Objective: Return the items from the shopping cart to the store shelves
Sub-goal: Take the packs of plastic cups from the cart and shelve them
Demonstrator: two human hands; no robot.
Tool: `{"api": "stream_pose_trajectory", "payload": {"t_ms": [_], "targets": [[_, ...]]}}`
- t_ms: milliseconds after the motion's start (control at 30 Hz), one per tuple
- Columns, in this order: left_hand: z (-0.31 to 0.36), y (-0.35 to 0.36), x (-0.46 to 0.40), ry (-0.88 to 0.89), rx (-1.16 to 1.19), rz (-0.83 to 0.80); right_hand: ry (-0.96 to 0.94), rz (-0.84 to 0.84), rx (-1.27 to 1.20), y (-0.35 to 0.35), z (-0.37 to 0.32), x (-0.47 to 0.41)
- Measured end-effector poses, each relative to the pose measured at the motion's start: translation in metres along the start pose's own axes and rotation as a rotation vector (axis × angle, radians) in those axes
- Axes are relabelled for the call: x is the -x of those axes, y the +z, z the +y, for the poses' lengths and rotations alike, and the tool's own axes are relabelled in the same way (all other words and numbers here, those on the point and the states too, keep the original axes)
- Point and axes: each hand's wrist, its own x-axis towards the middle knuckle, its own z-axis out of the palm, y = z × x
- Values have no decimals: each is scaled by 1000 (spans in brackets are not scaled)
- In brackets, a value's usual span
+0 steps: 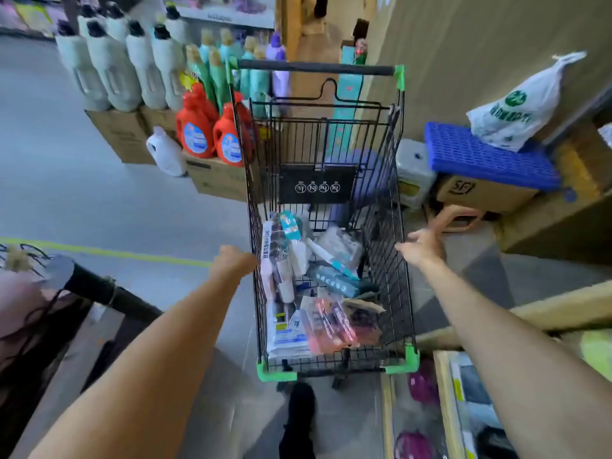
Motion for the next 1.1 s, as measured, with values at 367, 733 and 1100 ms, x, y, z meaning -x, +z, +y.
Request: {"api": "stream_pose_trajectory", "payload": {"t_ms": [367, 733, 1100], "targets": [[-13, 103, -32, -32, -311, -38, 162, 26, 117, 79, 123, -81], [-2, 111, -53, -29, -358, -24, 68, -2, 248, 70, 119, -110], [-98, 102, -29, -10, -324, -17, 16, -41, 329, 89, 154, -19]]}}
